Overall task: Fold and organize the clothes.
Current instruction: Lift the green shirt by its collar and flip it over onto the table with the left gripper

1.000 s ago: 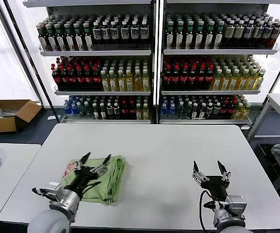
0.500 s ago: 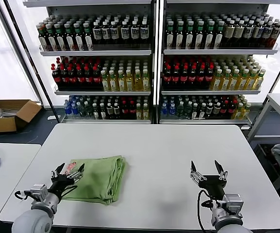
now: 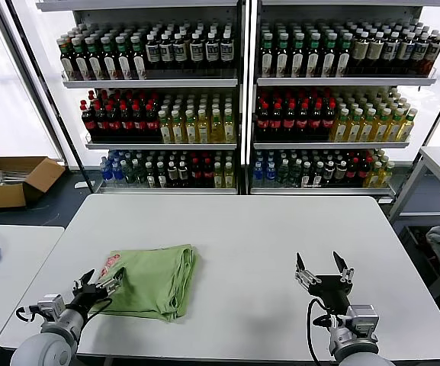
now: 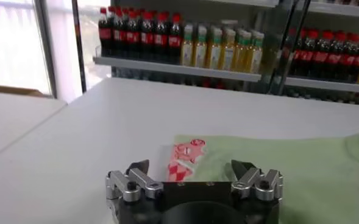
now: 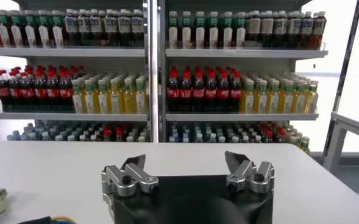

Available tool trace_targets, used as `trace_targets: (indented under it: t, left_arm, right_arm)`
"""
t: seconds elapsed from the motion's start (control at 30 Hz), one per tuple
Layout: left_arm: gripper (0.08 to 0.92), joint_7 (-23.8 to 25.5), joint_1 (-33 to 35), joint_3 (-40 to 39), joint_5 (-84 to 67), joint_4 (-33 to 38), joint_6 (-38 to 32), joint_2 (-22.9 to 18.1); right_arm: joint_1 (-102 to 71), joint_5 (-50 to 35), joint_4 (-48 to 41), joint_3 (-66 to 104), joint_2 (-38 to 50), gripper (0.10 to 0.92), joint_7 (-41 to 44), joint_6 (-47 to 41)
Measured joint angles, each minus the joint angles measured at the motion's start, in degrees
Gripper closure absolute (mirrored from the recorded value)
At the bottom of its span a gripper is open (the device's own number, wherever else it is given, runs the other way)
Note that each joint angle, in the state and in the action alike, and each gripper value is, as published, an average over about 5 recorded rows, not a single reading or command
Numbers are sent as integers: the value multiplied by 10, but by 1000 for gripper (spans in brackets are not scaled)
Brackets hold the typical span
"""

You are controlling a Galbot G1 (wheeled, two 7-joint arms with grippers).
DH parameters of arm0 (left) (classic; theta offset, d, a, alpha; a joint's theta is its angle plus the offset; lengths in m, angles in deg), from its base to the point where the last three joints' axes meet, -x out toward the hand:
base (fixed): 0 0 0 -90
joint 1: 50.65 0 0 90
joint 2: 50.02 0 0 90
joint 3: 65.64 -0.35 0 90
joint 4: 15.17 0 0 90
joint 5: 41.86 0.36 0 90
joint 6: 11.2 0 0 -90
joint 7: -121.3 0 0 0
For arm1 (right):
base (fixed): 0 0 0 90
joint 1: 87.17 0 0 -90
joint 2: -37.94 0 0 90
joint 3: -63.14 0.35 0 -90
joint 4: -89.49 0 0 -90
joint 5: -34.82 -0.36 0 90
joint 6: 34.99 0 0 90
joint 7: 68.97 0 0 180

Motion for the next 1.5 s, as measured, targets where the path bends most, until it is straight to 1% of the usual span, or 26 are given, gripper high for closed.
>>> trace_targets:
  t: [0.13, 0.4, 0.8, 0.9, 1.07, 1.2, 1.37, 1.5]
  left_arm:
    - [299, 5, 0, -1, -13, -2, 7, -1]
    - [532, 14, -3, -1, -33, -16, 12, -1]
    - [871, 23, 3, -5, -33, -13, 10, -6]
    - [903, 25, 3, -5, -30, -16, 6, -7]
    - [903, 25, 6, 5, -27, -18, 2, 0]
    - [903, 23, 7, 25, -27, -20, 0, 14]
    - [903, 23, 2, 68, -23, -35, -10, 49]
    - [903, 26, -2, 113, -12, -60, -23, 95]
  right_arm:
    - [-2, 0, 2, -1, -1, 203, 0, 0]
    - [-3, 1, 4, 1, -1, 203, 0, 2]
    - [3, 1, 1, -2, -1, 203, 0, 3]
    - [4, 0, 1, 0, 0, 203, 0, 3]
    - [6, -2, 1, 3, 2, 203, 0, 3]
    - [9, -4, 1, 3, 4, 203, -1, 3]
    - [13, -7, 0, 1, 8, 203, -1, 4]
    - [17, -8, -3, -2, 9, 203, -1, 4]
